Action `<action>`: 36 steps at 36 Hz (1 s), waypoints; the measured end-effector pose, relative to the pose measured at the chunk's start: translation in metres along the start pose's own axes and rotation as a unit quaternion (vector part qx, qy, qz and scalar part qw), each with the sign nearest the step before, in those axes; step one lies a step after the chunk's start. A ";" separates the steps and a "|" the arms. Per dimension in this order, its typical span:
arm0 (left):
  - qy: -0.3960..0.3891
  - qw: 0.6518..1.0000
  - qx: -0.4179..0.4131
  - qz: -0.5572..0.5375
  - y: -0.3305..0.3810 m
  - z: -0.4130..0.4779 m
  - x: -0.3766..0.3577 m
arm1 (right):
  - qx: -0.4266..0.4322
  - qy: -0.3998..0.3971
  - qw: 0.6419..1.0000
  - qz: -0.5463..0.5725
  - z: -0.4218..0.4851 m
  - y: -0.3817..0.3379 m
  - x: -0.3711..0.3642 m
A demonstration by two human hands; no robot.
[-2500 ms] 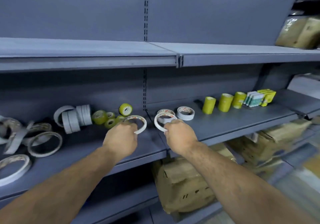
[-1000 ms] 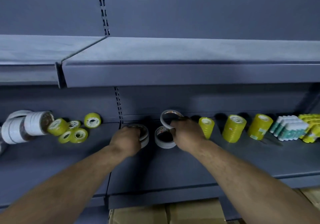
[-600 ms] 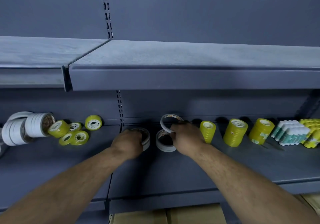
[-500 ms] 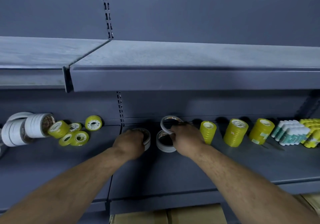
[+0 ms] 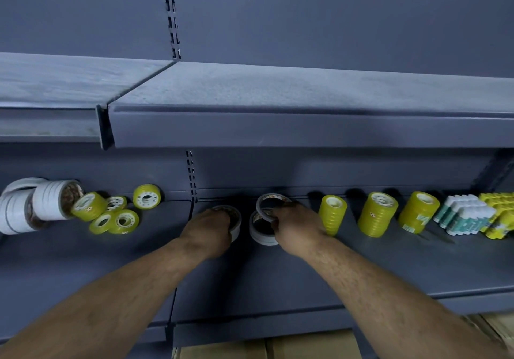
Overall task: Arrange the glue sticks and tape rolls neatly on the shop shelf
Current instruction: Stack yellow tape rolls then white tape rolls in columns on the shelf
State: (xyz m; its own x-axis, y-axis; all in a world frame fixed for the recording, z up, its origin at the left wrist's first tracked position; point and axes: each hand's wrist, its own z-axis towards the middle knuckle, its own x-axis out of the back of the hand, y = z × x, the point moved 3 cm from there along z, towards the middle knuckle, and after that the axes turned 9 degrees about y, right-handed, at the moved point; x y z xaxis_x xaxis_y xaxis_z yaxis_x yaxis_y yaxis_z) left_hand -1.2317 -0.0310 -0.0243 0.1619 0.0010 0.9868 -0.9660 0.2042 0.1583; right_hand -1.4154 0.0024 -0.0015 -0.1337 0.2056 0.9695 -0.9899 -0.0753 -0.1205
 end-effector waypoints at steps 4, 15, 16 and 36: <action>-0.008 1.000 0.008 -0.007 -0.002 0.000 -0.001 | 0.005 -0.017 1.000 0.002 0.003 -0.002 -0.006; 0.000 1.000 0.016 -0.011 -0.003 0.000 -0.007 | 0.012 -0.043 0.998 -0.044 0.005 -0.011 -0.020; -0.003 1.000 0.017 -0.013 -0.003 0.001 -0.007 | 0.012 -0.047 0.998 -0.044 0.006 -0.012 -0.021; 0.002 0.999 0.001 -0.043 -0.008 0.006 -0.006 | -0.071 -0.112 0.989 -0.061 0.012 -0.030 -0.027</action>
State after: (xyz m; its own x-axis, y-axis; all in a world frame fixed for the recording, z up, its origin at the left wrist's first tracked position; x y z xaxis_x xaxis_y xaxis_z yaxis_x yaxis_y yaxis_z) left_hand -1.2267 -0.0388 -0.0315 0.2448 -0.0124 0.9695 -0.9489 0.2023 0.2422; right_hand -1.3812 -0.0127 -0.0219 -0.0150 -0.0187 0.9997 -0.9969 0.0775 -0.0135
